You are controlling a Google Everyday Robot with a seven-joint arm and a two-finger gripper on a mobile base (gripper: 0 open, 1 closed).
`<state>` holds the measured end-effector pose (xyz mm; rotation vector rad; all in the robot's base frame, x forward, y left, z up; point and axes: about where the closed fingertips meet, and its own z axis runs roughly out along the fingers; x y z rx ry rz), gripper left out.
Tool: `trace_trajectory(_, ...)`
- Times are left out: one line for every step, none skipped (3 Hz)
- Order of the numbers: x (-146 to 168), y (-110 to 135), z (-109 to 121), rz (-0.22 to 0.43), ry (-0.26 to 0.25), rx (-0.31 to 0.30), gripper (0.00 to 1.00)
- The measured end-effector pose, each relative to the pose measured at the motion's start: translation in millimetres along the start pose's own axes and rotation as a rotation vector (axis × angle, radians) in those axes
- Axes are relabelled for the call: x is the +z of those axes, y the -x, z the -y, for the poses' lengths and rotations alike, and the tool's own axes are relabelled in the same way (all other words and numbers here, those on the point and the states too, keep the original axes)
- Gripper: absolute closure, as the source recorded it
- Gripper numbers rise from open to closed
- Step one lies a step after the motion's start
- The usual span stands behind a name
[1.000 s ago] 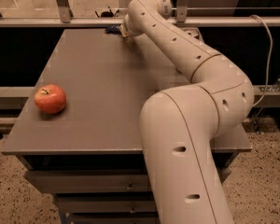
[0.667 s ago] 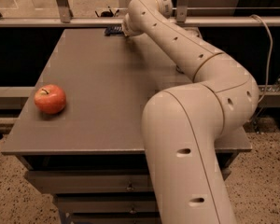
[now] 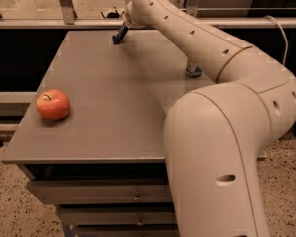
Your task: Pick rxbar blueberry
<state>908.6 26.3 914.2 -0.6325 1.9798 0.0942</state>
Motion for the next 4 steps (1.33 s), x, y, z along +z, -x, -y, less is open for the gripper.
trace_trajectory(-54,36,-18,0.078,0.001,-0.13,1.0)
trace_trajectory(-96,57,-28,0.126,-0.009,-0.21,1.0)
trace_trajectory(-143,80,-34,0.186,-0.009,-0.232,1.0)
trace_trajectory(-143,80,-34,0.186,-0.009,-0.232,1.0)
